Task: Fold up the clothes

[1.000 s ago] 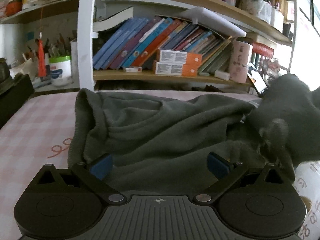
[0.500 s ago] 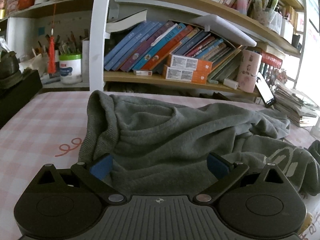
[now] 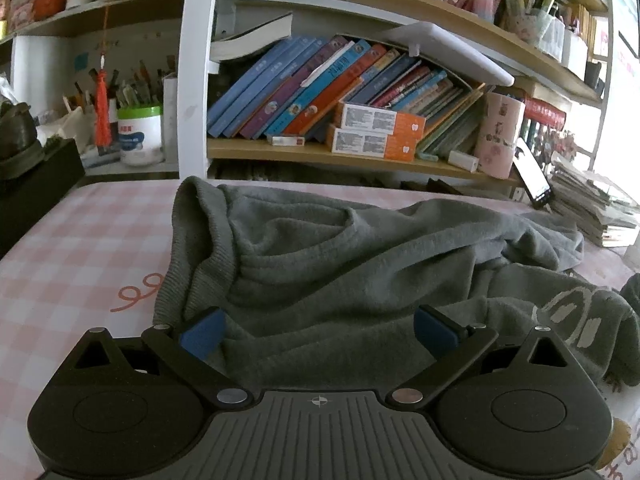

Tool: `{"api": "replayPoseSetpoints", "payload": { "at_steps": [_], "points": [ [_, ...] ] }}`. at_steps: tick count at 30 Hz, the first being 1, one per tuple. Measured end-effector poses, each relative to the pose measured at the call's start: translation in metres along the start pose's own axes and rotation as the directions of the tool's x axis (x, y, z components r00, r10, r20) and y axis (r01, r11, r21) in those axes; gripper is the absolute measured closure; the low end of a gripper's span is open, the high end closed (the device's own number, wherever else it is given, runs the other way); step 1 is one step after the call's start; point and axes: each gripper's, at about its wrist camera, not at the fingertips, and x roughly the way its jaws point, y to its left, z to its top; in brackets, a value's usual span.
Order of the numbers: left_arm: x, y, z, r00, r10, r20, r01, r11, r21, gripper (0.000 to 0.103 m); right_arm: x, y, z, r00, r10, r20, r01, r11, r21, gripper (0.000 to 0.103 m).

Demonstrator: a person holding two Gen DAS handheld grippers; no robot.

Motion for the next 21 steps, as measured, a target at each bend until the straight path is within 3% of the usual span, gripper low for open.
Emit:
{"api": "replayPoseSetpoints", "payload": {
  "at_steps": [4,8,16,21],
  "points": [
    [-0.009,0.005,0.000,0.999,0.005,0.038,-0.003,0.999,-0.036,0.001,-0.005,0.009,0.006,0.998,0.027,0.059,-0.025,0.999,-0.030,0.050],
    [-0.032,0.013,-0.005,0.993,0.077,0.095,-0.068,0.993,-0.093,0.001,-0.007,0.016,0.009,0.994,0.044,0.096,-0.035,0.995,-0.096,0.044],
    [-0.078,0.039,-0.019,0.970,0.223,0.102,-0.199,0.959,-0.202,0.002,0.007,0.004,-0.003,0.996,0.088,0.034,-0.083,0.990,-0.113,0.036],
    [-0.093,0.034,-0.028,0.952,0.293,0.084,-0.278,0.948,-0.151,0.002,0.010,-0.005,-0.006,0.992,0.121,0.020,-0.118,0.988,-0.102,0.034]
  ]
}}
